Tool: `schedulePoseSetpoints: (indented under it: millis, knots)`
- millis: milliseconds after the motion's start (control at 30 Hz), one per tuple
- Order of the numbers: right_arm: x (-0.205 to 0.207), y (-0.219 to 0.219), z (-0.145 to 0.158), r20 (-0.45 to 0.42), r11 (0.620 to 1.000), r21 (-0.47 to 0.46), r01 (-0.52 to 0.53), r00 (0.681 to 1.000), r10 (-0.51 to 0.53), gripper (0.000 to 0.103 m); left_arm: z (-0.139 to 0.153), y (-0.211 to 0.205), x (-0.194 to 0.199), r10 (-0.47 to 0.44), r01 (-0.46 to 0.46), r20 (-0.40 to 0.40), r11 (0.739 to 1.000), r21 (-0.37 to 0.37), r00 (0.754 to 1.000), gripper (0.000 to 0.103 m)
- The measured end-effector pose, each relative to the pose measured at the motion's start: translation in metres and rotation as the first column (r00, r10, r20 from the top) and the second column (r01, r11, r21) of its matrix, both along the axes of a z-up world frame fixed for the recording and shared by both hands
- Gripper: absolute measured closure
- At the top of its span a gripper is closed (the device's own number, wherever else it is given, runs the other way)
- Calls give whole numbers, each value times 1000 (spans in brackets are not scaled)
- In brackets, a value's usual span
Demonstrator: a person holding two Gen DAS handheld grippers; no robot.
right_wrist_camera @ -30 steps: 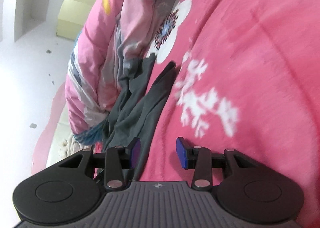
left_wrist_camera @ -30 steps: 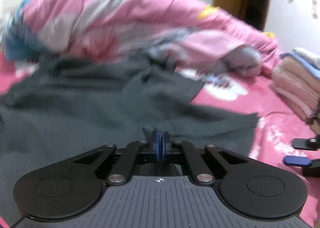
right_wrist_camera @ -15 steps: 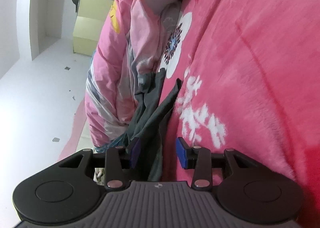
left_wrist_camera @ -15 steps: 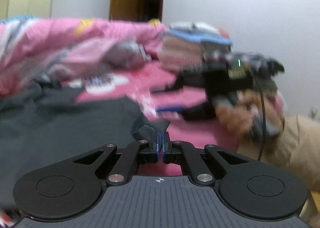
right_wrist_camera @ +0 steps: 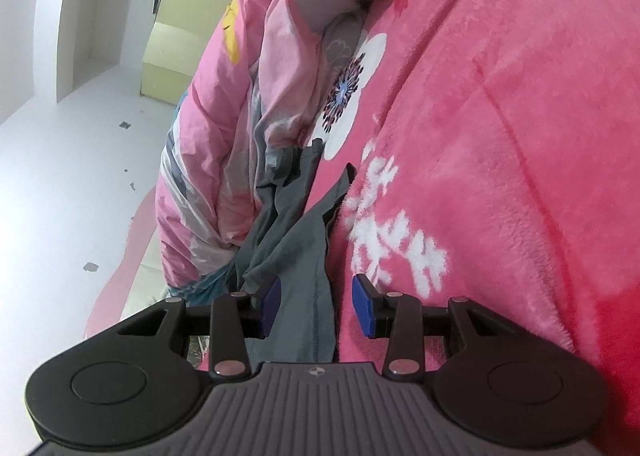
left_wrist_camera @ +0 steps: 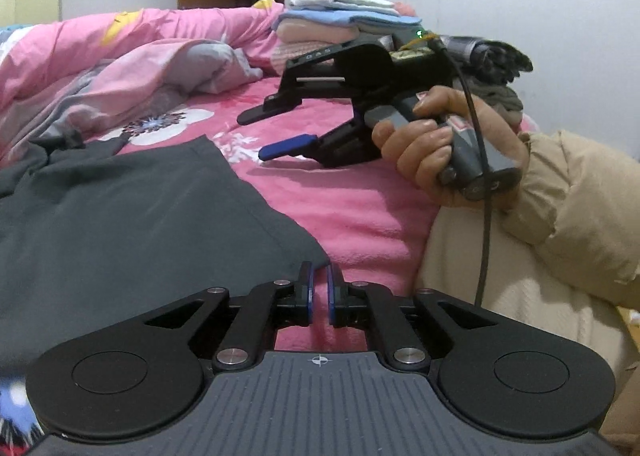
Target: Fold clothes
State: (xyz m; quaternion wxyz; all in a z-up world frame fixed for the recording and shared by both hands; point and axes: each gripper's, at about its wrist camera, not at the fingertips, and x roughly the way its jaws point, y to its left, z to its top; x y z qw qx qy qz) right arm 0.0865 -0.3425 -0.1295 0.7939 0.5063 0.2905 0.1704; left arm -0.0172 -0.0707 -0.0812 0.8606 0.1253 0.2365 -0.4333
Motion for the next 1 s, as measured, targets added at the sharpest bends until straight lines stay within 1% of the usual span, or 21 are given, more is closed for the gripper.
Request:
schedulePoseSetpoints:
  millis: [100,167,233,300,400,600,733,800,900,1000]
  knots:
    - [-1,0,0,1,1000,-8,-1,1000,1,61,-1,-2,0,26,-26,6,1000,2,1000,96]
    - [0,0,0,-3,1000,-8,-2,1000,2,61,-4,-7,0,25,-26,22,999,34,999,89]
    - [0,-1,2,-6,1000,-10,-4,1000,4,61,-8,-12,-1,9,-11,39,998,60,999,68]
    - [4,-3,7,-6,1000,-21,1,1000,-1,59,-11,-15,-5,-6,1,68,998,68,998,62]
    - [16,-5,16,-13,998,-58,3,1000,-3,59,-13,-15,-6,-5,0,80,998,65,997,60]
    - [69,-1,37,-13,983,-180,-27,1000,25,59,-11,-11,-5,38,-47,131,997,68,991,60]
    - [102,9,45,3,958,-284,-37,999,39,59,-14,-12,2,43,-49,110,997,57,993,60]
    - [117,15,45,-10,944,-327,-49,999,48,59,-15,-13,5,43,-48,97,998,51,994,60]
    - [135,17,37,-58,928,-369,-57,998,38,59,-16,-16,7,38,-43,95,998,50,995,60]
    - [136,15,32,-81,933,-352,-77,995,52,59,-16,-15,6,28,-34,101,998,56,995,59]
